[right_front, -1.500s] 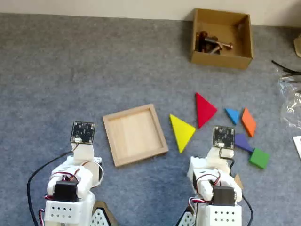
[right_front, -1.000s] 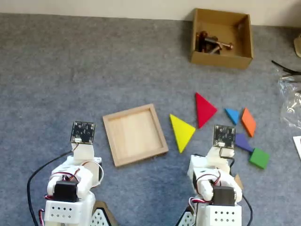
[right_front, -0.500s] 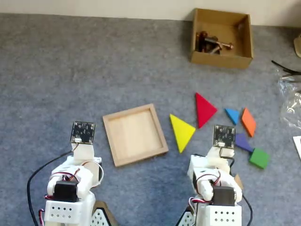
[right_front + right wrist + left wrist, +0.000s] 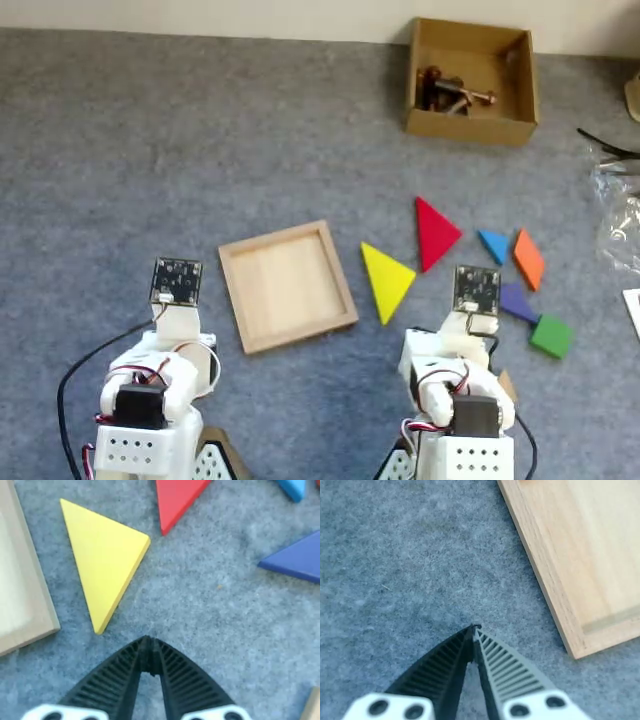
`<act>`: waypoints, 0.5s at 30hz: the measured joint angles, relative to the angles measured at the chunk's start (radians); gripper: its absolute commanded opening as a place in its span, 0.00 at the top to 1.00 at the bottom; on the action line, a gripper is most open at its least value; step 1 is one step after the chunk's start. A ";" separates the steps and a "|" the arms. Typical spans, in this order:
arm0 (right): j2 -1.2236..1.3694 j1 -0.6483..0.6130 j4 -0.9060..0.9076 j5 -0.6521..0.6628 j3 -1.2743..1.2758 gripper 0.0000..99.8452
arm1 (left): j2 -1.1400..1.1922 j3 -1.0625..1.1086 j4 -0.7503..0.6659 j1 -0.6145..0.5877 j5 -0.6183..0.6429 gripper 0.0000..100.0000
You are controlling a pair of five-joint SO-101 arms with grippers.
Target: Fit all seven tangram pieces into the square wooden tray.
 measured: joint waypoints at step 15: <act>0.000 0.114 -0.089 0.000 0.000 1.00 | 0.000 0.000 0.000 0.000 0.000 0.99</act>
